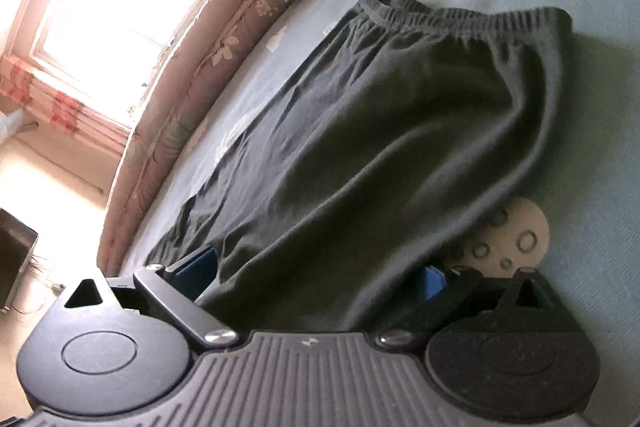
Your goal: Fold clothes
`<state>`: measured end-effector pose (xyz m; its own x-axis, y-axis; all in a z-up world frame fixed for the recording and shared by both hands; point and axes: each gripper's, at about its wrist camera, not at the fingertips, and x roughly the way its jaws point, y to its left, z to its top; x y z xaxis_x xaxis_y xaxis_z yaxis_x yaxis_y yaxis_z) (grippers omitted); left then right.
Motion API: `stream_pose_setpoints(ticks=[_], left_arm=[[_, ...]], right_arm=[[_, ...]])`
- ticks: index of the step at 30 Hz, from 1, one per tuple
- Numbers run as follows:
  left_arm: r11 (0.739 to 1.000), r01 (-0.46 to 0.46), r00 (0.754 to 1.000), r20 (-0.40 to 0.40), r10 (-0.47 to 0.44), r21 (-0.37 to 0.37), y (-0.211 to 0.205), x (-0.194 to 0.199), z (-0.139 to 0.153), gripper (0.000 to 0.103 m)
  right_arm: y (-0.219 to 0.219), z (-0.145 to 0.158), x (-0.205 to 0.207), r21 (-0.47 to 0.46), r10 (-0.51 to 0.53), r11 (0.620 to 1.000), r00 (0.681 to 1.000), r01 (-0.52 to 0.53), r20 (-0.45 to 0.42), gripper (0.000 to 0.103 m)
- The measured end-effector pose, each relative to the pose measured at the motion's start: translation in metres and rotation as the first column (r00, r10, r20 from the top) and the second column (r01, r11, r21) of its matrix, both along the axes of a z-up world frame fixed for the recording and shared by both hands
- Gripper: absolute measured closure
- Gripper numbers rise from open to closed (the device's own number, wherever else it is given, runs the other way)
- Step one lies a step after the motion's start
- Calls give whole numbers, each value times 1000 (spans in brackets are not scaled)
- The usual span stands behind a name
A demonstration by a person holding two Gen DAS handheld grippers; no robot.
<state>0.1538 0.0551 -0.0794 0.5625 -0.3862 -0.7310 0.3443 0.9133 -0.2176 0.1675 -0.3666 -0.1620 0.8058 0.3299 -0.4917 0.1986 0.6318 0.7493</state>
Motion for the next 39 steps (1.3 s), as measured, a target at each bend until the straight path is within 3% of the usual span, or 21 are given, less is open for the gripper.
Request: stream_pose_setpoints(ticks=[6,9,12,13,14,16,17,24,27,29,35,37,39], left_arm=[[1000,-19,1000,21,19,-4,3,-12,5,82],[999,-38,999,26,38,-9,8,-14,9,82],[998,-53,998,27,54,-23,13,-16,13,82],[998,-56,998,25,57,-26,14,-16,14,82],[998,-58,998,24,59,-27,14,-16,14,82],[998,-62,998,19,62,-20,13,-15,13,82],[998,-57,998,21,58,-14,12,-16,14,82],[999,-4,999,46,2,46,5,-24,19,81],[998,4,1000,28,-5,64,7,-26,17,81],[996,24,999,20,-26,85,6,-29,15,81],[988,70,997,16,-73,140,1,-31,8,74],[979,99,994,29,-105,176,-3,-32,6,74],[966,146,987,33,-156,214,-11,-32,4,74]], right_arm=[[6,-3,-2,-61,-9,998,999,11,31,3],[0,-6,-6,-45,-32,998,999,34,40,14],[-16,-14,-15,-7,-75,997,997,75,18,49],[-22,-20,-17,21,-96,995,995,96,-3,71],[-29,-27,-20,55,-120,991,992,122,-32,102],[-43,-41,-24,173,-134,975,990,140,-47,102],[-46,-41,-23,190,-118,974,991,127,-56,101],[-57,-32,-32,271,-59,960,996,76,-69,99],[-64,-21,-44,257,-44,964,997,60,-65,99],[-70,-12,-50,211,-32,976,997,46,-69,99],[-76,11,-44,-76,13,997,990,-24,-142,92],[-64,31,-43,-200,81,974,990,-103,-115,91],[-40,50,-38,-330,202,918,975,-220,-88,87]])
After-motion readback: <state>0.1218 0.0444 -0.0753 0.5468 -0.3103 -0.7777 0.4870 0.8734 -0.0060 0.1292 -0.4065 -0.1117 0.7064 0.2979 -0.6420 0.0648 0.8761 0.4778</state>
